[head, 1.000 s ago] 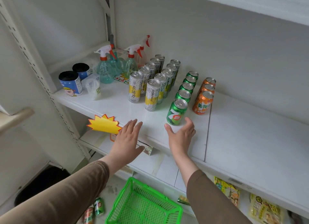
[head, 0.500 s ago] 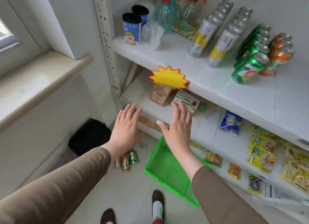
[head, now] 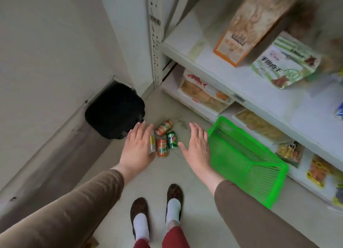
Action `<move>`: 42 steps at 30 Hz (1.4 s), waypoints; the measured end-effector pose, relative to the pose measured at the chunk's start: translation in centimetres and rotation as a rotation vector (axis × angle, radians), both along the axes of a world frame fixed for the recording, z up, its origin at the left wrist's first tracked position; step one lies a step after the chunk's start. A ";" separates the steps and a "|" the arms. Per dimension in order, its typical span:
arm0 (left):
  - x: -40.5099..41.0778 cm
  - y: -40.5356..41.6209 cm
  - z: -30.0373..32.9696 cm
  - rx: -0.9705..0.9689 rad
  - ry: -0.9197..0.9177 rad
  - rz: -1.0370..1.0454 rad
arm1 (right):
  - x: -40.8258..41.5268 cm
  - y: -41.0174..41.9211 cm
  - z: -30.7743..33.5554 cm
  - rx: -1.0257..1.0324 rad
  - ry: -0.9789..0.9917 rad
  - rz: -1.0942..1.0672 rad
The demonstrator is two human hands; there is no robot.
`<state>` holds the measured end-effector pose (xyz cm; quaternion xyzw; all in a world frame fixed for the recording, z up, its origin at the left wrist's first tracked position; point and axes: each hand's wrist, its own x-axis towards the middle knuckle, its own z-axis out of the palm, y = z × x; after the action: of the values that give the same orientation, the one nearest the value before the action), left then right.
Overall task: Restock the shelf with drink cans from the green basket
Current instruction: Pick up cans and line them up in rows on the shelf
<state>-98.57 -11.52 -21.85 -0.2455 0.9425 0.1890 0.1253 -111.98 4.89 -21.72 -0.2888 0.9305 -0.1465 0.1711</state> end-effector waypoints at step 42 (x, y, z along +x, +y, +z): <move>-8.5 0.8 -6.6 0.157 0.043 0.078 | -6.1 -5.3 -9.3 -0.308 -0.392 -0.552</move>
<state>-107.12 -10.68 -28.40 -0.2675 0.9170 0.2721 0.1162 -118.09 -0.38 -30.99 -0.0156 0.8898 -0.3783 0.2547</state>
